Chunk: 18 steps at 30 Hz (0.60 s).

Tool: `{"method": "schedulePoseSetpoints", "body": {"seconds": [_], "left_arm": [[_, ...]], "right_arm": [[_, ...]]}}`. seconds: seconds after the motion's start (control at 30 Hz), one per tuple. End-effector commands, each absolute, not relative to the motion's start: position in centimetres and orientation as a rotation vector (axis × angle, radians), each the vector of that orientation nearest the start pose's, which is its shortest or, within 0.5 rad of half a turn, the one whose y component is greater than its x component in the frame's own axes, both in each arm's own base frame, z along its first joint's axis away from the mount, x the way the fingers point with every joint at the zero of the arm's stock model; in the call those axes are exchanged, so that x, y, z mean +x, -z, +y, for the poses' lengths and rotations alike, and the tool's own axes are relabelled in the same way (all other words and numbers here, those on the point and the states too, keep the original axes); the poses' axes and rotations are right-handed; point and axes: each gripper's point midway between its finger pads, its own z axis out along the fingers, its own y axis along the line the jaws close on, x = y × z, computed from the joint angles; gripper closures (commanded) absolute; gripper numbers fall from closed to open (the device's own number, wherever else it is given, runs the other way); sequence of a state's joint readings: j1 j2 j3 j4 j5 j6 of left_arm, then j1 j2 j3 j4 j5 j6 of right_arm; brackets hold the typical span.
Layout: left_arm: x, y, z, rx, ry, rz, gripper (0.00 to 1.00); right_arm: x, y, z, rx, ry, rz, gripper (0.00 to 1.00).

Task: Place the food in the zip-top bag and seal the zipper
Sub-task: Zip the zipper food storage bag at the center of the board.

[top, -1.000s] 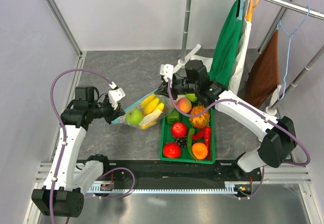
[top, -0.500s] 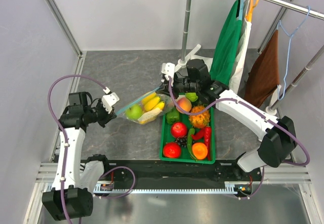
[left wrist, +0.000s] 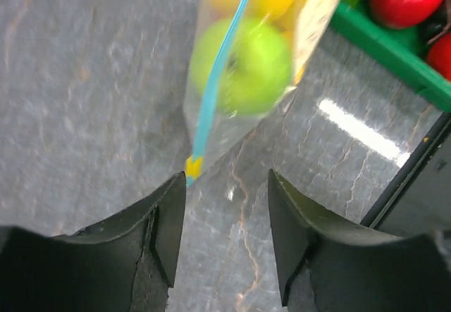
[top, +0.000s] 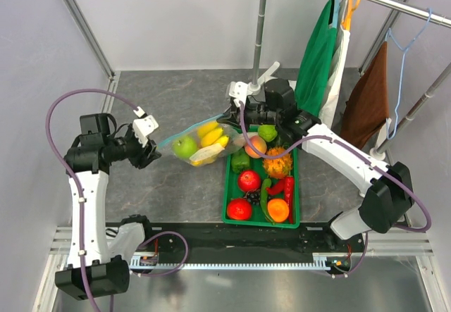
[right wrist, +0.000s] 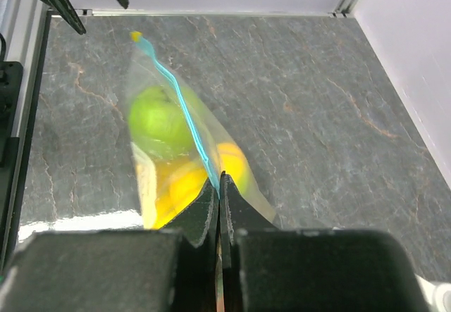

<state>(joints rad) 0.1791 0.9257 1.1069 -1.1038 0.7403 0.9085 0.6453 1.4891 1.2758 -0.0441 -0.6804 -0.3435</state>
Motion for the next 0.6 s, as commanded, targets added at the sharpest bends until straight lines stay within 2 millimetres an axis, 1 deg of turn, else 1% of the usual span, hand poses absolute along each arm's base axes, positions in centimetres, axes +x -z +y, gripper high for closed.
{"method": "schedulePoseSetpoints", "body": {"seconds": [0.0, 0.07, 0.17, 0.2, 0.27, 0.3, 0.4, 0.43, 0.57], "left_arm": [[21.4, -25.9, -8.2, 1.122, 0.456, 1.863, 0.41], [21.5, -26.4, -8.7, 1.132, 0.478, 1.855, 0.38], [22.3, -27.1, -9.8, 1.140, 0.498, 1.849, 0.36], [22.7, -27.1, -10.6, 1.163, 0.497, 1.841, 0.36], [23.0, -26.7, -11.2, 1.207, 0.472, 1.836, 0.36], [23.4, -26.2, -11.7, 1.263, 0.407, 1.828, 0.37], [24.2, -25.9, -12.1, 1.307, 0.316, 1.821, 0.39], [24.4, -25.8, -12.3, 1.311, 0.320, 1.823, 0.40], [24.3, -25.5, -13.4, 1.309, 0.379, 1.849, 0.44]], "right_arm": [[29.0, -33.3, 36.6, -1.288, -0.839, 1.157, 1.00], [28.8, -33.1, 36.8, -1.302, -0.838, 1.148, 1.00], [28.4, -33.1, 37.1, -1.322, -0.842, 1.129, 1.00], [28.1, -33.1, 37.4, -1.334, -0.845, 1.116, 1.00], [27.9, -33.1, 37.7, -1.343, -0.847, 1.110, 1.00], [27.9, -33.1, 37.7, -1.344, -0.847, 1.108, 1.00], [27.5, -33.2, 38.0, -1.355, -0.850, 1.097, 1.00], [27.4, -33.2, 38.1, -1.358, -0.852, 1.097, 1.00], [27.3, -33.0, 38.3, -1.365, -0.854, 1.096, 1.00]]}}
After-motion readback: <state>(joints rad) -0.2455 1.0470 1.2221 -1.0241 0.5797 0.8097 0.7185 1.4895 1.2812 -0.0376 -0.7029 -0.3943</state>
